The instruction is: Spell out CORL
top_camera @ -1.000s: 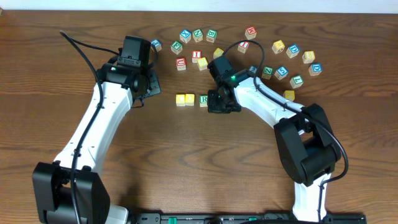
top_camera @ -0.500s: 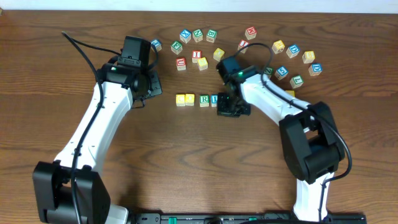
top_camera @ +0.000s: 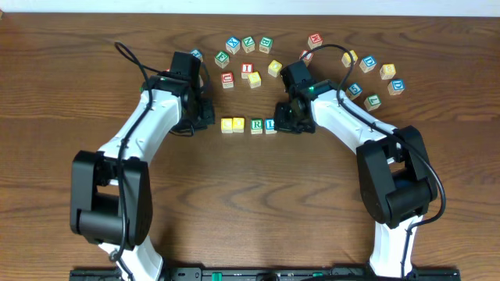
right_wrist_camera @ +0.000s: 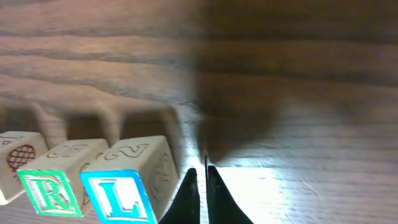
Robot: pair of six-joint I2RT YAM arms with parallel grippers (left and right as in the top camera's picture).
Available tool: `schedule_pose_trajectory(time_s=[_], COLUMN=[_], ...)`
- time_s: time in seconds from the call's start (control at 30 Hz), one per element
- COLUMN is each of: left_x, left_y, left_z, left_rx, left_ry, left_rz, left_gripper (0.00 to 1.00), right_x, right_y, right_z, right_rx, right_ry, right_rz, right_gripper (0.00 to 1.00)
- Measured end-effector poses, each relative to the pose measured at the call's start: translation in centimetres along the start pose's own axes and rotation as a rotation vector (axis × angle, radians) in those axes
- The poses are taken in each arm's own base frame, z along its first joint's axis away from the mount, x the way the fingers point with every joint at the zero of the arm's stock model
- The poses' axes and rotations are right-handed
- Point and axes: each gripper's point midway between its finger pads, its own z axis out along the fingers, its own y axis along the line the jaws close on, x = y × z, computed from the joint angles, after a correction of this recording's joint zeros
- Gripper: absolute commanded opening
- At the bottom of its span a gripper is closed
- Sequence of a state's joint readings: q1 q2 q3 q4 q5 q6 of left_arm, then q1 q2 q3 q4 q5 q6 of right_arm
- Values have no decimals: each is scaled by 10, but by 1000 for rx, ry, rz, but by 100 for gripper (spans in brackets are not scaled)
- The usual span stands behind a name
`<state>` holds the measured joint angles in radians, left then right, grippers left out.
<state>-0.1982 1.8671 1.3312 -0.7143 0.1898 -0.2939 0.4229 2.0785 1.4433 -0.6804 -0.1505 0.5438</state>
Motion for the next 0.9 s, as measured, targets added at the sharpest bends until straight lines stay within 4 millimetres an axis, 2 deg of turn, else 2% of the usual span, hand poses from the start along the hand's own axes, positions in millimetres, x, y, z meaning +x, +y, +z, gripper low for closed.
schedule_pose_trajectory(time_s=[0.4, 0.9], left_x=[12, 1], left_y=[-11, -23], left_z=[52, 53], left_rx=[96, 158], left_ry=[113, 70], left_rz=[30, 89], left_gripper=[8, 8], right_x=[2, 1], right_y=[10, 11], right_z=[3, 4], right_rx=[-63, -69], right_ry=[8, 3], right_rz=[-31, -35], right_gripper=[1, 2])
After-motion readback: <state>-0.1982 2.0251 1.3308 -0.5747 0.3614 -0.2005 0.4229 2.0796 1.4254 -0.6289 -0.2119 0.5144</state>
